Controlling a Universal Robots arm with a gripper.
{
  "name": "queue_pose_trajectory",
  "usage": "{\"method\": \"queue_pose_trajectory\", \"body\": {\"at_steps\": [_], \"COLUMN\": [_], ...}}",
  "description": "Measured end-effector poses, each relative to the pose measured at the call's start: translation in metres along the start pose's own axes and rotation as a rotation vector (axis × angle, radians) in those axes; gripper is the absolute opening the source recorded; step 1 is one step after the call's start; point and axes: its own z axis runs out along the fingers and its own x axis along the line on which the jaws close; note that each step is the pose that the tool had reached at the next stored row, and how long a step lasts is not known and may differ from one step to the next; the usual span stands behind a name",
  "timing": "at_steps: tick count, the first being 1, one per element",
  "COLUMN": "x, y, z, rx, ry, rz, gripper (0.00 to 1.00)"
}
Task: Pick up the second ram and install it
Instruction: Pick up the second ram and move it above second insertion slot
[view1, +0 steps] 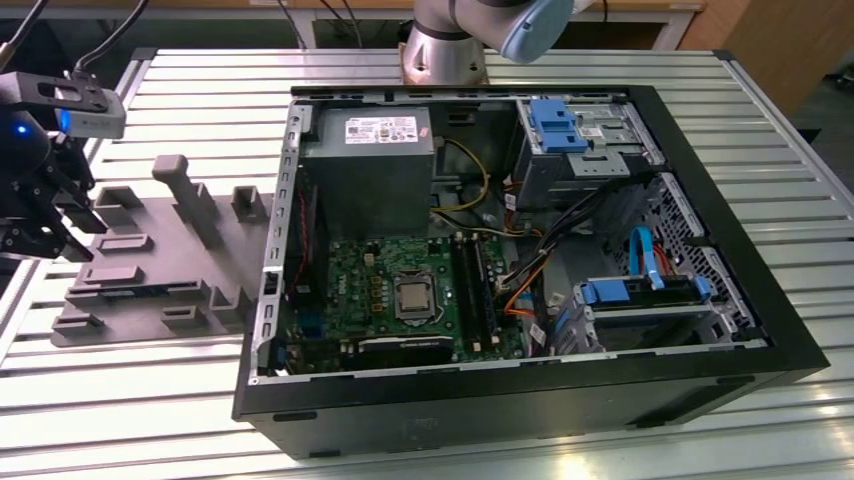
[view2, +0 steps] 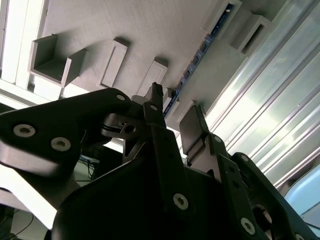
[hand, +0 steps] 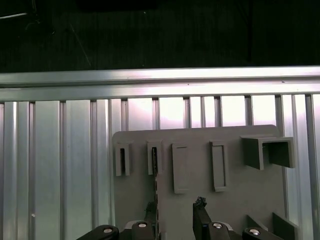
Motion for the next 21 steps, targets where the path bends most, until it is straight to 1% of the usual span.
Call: {"method": "queue_pose_trajectory", "body": {"at_steps": [2,7,12,21], "x": [0.0014,0.0015,0.0025,0.0038], "y": [-0.0001,-0.0001,-0.0002,-0.0003], "z": [0.0001,0.0002,0.0019,0.0052], "rx": [-0.0001,-0.0003,-0.0009,-0.0009], "ry": [0.0001,0.0002,0.0006,0.0007], "rz": [-0.002,-0.003,-0.029,-0.032], "gripper": [0.42,0.42,0.42,0.42]}}
